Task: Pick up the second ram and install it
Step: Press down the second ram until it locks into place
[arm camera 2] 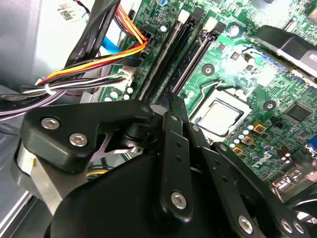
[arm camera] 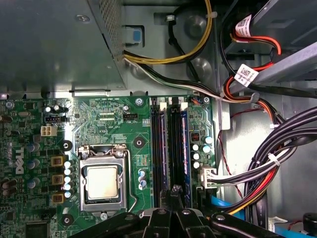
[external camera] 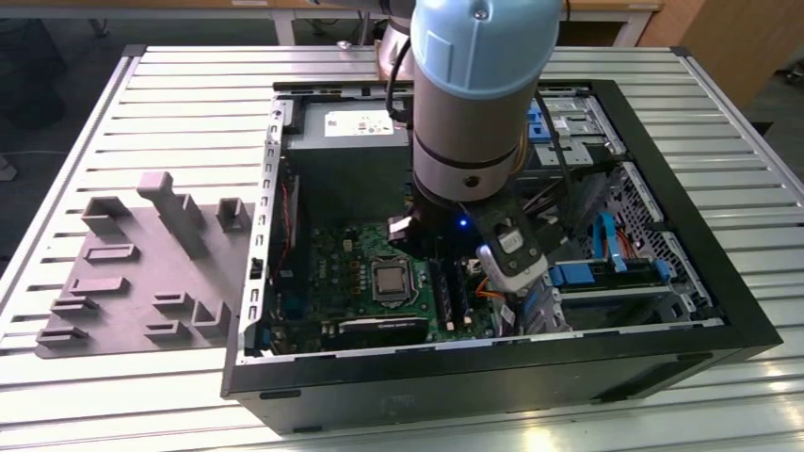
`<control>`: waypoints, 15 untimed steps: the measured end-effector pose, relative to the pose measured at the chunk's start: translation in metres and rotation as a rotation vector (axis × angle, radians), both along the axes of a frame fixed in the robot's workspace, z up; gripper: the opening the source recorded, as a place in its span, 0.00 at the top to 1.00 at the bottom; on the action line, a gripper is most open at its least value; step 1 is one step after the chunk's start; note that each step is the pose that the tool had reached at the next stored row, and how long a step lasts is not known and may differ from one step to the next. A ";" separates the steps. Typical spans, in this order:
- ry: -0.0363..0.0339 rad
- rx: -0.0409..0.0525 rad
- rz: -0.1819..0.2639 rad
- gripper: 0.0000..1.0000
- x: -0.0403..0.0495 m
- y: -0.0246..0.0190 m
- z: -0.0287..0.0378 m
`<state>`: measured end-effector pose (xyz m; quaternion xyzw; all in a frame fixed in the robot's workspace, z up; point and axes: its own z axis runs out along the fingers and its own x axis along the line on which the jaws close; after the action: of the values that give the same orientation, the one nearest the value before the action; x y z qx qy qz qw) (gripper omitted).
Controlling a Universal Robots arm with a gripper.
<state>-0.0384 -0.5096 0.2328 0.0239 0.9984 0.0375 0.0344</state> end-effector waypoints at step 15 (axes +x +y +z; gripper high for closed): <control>0.0000 0.0000 0.000 0.89 0.0000 -0.0032 0.0000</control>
<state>-0.0384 -0.5128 0.2328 0.0239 0.9984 0.0375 0.0344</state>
